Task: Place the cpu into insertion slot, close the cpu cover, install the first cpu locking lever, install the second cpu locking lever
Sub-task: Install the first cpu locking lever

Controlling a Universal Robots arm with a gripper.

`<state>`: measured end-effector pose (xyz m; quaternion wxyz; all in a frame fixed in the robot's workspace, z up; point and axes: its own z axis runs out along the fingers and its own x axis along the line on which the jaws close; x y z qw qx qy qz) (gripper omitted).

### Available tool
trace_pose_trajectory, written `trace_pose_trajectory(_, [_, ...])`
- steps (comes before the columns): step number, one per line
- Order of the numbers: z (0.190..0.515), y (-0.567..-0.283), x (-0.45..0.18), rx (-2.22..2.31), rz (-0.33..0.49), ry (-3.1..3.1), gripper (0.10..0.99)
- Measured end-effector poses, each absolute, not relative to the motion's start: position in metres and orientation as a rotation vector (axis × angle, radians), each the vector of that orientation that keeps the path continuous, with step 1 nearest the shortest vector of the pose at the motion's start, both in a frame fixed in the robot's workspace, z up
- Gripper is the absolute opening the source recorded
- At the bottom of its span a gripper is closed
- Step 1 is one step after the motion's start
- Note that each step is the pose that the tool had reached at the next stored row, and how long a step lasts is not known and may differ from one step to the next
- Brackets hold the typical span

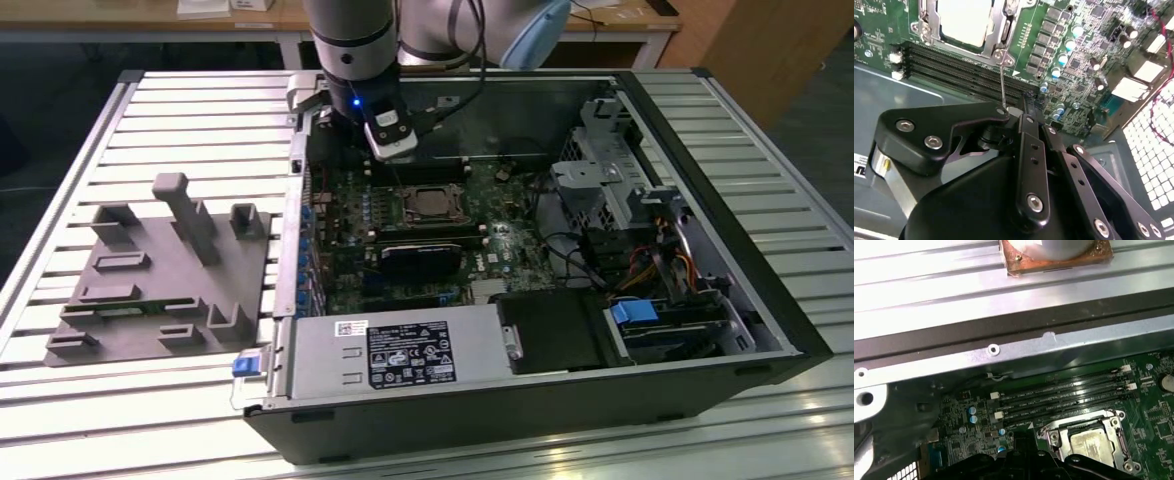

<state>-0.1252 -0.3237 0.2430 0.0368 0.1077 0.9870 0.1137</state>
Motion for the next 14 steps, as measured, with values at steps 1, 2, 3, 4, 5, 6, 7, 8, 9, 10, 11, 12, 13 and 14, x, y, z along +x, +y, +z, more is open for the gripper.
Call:
trace_pose_trajectory(1, [0.243, -0.324, -0.125, 0.331, 0.353, 3.030, 0.102])
trace_pose_trajectory(2, [0.243, -0.324, -0.123, 0.331, 0.356, 3.030, 0.102])
trace_pose_trajectory(3, [0.243, -0.324, -0.122, 0.331, 0.359, 3.029, 0.102])
trace_pose_trajectory(4, [0.243, -0.324, -0.120, 0.331, 0.362, 3.029, 0.102])
trace_pose_trajectory(5, [0.243, -0.324, -0.118, 0.332, 0.365, 3.029, 0.102])
trace_pose_trajectory(6, [0.243, -0.324, -0.116, 0.331, 0.367, 3.029, 0.102])
trace_pose_trajectory(7, [0.243, -0.324, -0.113, 0.331, 0.369, 3.029, 0.102])
trace_pose_trajectory(8, [0.243, -0.324, -0.109, 0.331, 0.372, 3.029, 0.102])
trace_pose_trajectory(9, [0.243, -0.324, -0.106, 0.332, 0.374, 3.029, 0.102])
trace_pose_trajectory(10, [0.243, -0.324, -0.102, 0.332, 0.376, 3.029, 0.102])
trace_pose_trajectory(11, [0.243, -0.324, -0.098, 0.332, 0.377, 3.028, 0.102])
trace_pose_trajectory(12, [0.243, -0.324, -0.094, 0.332, 0.379, 3.028, 0.102])
trace_pose_trajectory(13, [0.243, -0.324, -0.090, 0.332, 0.381, 3.028, 0.102])
trace_pose_trajectory(14, [0.243, -0.324, -0.087, 0.332, 0.382, 3.028, 0.102])
